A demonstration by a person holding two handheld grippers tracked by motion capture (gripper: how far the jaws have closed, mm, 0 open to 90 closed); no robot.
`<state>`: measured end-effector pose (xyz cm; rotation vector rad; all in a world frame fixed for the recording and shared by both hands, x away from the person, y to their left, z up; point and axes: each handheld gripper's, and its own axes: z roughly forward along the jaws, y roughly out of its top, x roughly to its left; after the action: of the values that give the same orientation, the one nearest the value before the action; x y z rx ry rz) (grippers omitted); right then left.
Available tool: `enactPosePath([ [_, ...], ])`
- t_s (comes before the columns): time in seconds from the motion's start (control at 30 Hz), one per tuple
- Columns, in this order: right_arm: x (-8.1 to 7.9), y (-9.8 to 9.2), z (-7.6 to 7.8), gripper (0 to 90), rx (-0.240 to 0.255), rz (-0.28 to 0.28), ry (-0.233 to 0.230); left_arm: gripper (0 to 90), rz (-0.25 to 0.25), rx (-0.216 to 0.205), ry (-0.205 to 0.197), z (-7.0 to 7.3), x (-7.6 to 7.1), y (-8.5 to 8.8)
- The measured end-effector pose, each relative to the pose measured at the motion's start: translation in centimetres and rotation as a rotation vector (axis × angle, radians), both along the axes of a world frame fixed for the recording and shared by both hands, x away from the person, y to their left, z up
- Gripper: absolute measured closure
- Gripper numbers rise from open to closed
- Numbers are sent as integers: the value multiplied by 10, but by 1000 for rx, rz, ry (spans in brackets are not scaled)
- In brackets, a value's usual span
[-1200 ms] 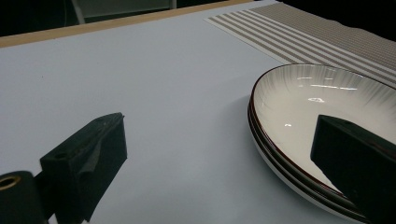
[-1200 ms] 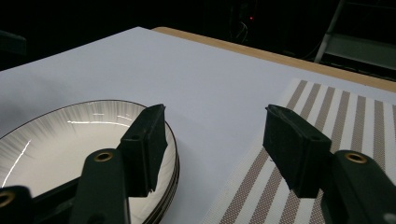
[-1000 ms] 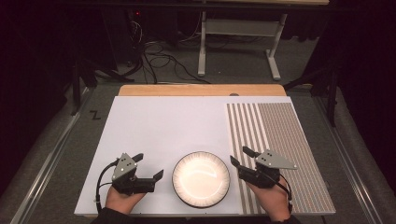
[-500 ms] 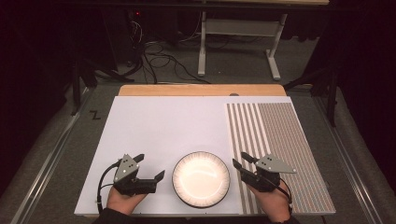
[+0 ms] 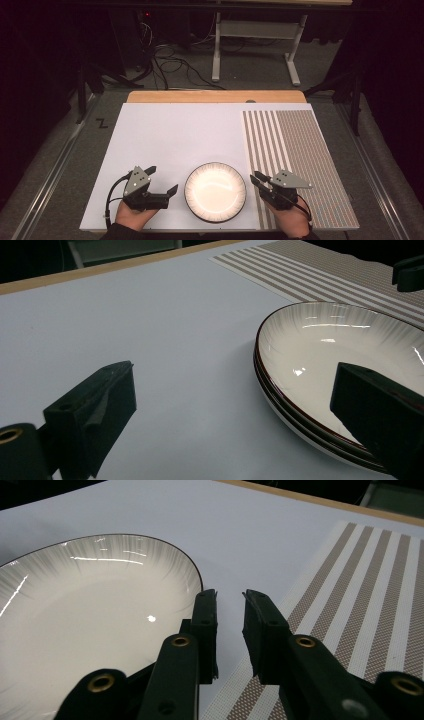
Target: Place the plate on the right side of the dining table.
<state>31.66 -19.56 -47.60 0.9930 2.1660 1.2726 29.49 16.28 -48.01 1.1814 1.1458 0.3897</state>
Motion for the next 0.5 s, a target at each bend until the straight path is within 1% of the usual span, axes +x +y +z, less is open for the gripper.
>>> enactPosePath([
  [0.03,0,0,-1,803,-5,0,17,51,-1,3,0,0,0,0],
  [0.1,0,0,-2,812,-7,-1,18,51,-1,-1,1,0,0,-1],
  [0.17,-1,1,-3,829,-5,0,33,51,-4,3,4,-1,0,-1],
  [0.2,-1,1,-4,840,-8,3,31,51,-5,3,5,-1,0,-1],
  [0.37,-3,4,-5,900,-11,24,50,52,-6,3,8,-2,0,-2],
  [0.5,-3,6,-6,900,-17,35,57,52,-4,-1,10,-2,1,-2],
])
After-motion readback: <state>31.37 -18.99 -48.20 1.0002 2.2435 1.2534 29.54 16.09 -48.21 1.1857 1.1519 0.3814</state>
